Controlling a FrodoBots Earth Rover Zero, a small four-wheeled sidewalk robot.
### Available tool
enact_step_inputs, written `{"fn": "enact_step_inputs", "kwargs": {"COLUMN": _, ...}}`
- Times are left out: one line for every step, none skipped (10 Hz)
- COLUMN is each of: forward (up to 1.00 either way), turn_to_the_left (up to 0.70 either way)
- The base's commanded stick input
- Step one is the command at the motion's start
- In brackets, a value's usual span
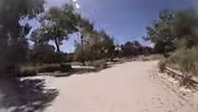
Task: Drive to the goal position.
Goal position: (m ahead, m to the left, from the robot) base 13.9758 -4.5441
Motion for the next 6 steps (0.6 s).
{"fn": "enact_step_inputs", "kwargs": {"forward": 1.0, "turn_to_the_left": 0.0}}
{"fn": "enact_step_inputs", "kwargs": {"forward": 1.0, "turn_to_the_left": 0.0}}
{"fn": "enact_step_inputs", "kwargs": {"forward": 1.0, "turn_to_the_left": 0.0}}
{"fn": "enact_step_inputs", "kwargs": {"forward": 1.0, "turn_to_the_left": 0.0}}
{"fn": "enact_step_inputs", "kwargs": {"forward": 1.0, "turn_to_the_left": 0.0}}
{"fn": "enact_step_inputs", "kwargs": {"forward": 1.0, "turn_to_the_left": 0.0}}
